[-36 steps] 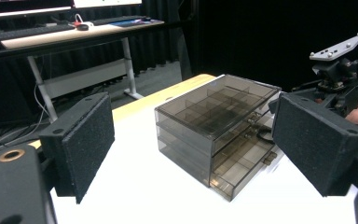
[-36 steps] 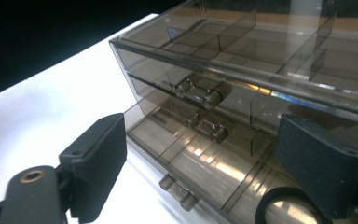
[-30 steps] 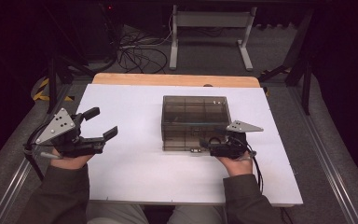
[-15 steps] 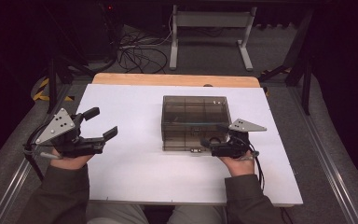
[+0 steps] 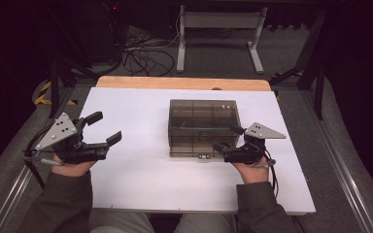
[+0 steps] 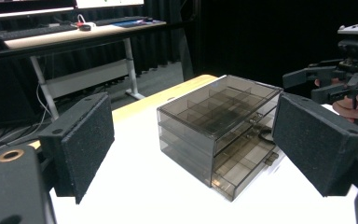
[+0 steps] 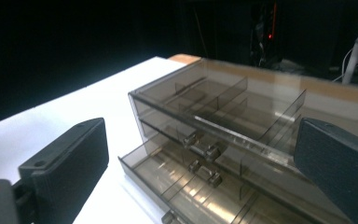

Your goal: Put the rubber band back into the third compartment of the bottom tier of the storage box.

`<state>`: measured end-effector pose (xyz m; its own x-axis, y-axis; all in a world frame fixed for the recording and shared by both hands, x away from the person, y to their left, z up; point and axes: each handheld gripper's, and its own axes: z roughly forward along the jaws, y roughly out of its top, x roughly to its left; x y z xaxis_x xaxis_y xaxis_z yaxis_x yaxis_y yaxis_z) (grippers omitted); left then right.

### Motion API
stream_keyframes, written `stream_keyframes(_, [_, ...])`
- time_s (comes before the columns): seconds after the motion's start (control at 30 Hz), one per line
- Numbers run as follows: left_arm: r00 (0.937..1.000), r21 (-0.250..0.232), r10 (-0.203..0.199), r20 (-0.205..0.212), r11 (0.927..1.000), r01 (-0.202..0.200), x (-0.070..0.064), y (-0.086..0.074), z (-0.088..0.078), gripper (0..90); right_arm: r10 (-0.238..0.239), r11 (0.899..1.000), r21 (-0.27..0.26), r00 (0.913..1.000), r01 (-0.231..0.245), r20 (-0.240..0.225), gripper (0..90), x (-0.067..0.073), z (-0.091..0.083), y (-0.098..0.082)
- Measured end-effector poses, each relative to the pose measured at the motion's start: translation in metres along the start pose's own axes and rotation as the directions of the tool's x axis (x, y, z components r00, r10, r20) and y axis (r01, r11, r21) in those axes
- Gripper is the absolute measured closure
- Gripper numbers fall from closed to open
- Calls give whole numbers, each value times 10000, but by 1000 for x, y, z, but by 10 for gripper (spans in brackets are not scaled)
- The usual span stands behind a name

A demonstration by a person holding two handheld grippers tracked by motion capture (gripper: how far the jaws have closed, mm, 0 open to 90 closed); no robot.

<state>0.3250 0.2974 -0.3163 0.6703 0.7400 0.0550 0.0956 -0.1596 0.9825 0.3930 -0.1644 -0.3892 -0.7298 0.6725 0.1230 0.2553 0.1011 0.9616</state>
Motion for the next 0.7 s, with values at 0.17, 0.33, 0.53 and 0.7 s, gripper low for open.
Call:
stream_keyframes(0.17, [10000,3,-4,-13,10000,4,0,0,0,136,-195,9992,-345,9998,198,91,24,-1,-6,4])
stream_keyframes(0.33, [10000,14,-4,-41,10000,4,0,-1,-1,134,-170,9988,-465,9998,173,73,12,-3,-11,7])
stream_keyframes(0.53, [10000,6,-24,-58,10000,24,0,-1,-2,132,-146,9970,-763,9998,157,149,0,-6,-21,12])
stream_keyframes(0.7, [10000,7,-35,-82,10000,35,0,-1,-3,127,-109,9940,-1081,9995,140,296,0,-10,-29,15])
